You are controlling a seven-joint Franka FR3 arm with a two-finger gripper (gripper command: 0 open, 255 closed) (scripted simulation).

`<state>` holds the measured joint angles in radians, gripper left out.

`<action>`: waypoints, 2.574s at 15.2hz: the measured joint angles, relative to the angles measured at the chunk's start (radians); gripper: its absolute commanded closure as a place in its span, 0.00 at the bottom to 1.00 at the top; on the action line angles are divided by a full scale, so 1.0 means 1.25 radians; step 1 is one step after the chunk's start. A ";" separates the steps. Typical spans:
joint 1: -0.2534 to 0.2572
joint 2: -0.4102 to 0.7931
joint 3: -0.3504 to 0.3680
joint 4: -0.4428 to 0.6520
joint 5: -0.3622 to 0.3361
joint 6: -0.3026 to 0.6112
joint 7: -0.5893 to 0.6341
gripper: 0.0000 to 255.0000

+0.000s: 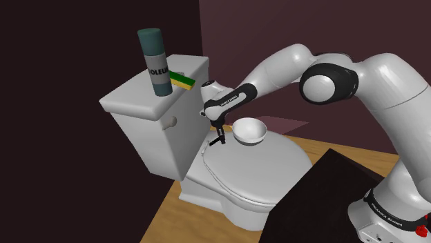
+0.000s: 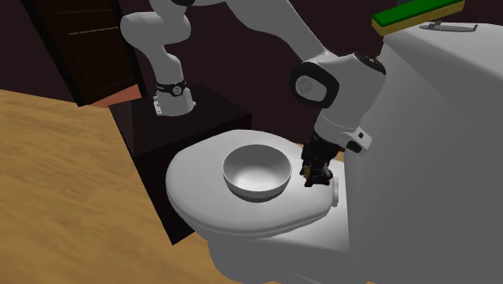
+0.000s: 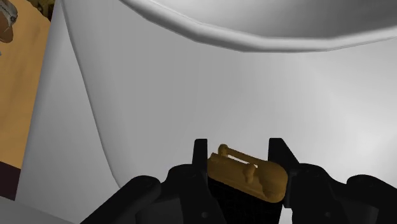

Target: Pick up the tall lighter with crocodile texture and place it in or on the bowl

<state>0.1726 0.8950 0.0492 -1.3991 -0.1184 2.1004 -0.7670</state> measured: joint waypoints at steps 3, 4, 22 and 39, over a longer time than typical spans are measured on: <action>0.002 -0.018 0.002 0.001 0.001 -0.035 0.005 1.00; -0.001 -0.021 0.003 0.005 0.000 -0.043 0.000 1.00; -0.008 -0.141 0.017 0.004 0.003 -0.151 -0.002 1.00; -0.127 -0.445 -0.010 -0.410 0.010 0.028 -0.134 1.00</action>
<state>0.0136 0.3386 0.0362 -1.9118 -0.1059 2.1358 -0.9346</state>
